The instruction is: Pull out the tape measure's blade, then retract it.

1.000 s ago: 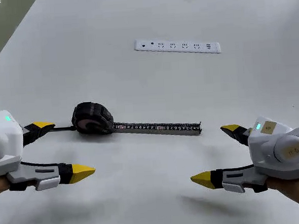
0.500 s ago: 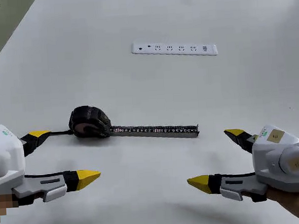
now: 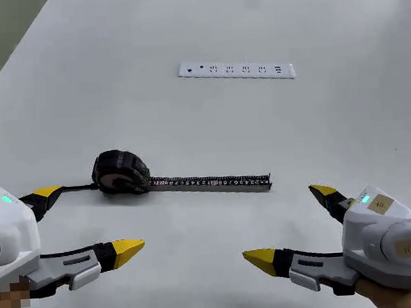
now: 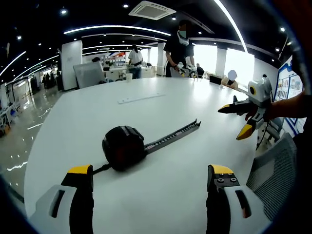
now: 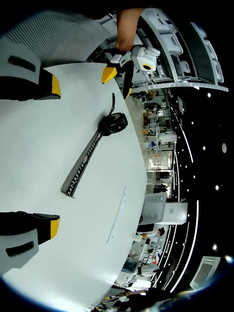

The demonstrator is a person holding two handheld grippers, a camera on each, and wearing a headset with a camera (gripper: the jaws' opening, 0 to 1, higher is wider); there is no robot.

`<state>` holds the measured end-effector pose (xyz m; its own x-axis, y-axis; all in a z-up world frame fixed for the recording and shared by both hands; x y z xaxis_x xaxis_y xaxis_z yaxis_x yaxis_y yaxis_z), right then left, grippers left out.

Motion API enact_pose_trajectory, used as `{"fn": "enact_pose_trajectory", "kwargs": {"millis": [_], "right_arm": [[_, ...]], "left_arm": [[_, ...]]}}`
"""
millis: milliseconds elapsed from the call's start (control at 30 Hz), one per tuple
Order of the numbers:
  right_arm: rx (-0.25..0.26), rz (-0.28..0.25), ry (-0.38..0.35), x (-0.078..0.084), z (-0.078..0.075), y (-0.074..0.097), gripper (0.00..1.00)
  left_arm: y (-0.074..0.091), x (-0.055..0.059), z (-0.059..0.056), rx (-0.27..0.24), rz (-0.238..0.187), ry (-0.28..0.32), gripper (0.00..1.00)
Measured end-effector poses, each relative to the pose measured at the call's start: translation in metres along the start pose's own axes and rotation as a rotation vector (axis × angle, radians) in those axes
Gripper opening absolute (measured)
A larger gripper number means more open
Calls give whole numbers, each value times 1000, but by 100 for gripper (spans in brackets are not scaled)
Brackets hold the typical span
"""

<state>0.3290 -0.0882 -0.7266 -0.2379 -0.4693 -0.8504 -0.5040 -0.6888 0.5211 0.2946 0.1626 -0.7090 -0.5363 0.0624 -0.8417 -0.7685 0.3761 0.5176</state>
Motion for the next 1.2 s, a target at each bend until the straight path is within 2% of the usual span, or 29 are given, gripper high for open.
{"fn": "enact_pose_trajectory", "kwargs": {"millis": [300, 500, 700, 800, 900, 1200], "right_arm": [[27, -4, -22, -6, 12, -2, 99], [61, -30, -72, -13, 14, -2, 99], [96, -22, -95, -12, 17, -1, 99], [113, -6, -141, -10, 18, 1, 99], [114, -15, -149, -12, 19, 1, 99], [118, 2, -147, -11, 21, 3, 99]], "left_arm": [[1, 0, -3, -26, -11, 20, 99], [5, -2, -2, -50, -30, 29, 99], [7, -4, -5, -56, -38, 42, 99], [7, -3, -7, -55, -37, 40, 99], [7, -1, -7, -57, -34, 48, 99], [9, 1, -7, -82, -20, 75, 99]]}}
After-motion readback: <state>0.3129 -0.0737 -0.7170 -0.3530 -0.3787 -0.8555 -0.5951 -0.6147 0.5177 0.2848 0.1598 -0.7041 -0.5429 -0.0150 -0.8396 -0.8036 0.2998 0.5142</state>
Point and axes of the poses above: the centre of the closed fingertips' face, and the gripper's own axes: y roughly backward along the fingers, z roughly to its left, x roughly out of its underside, the point moved 2 cm from there along y, roughly backward along the fingers, and after that the axes turned 8 degrees about y, right-handed, at the moved point
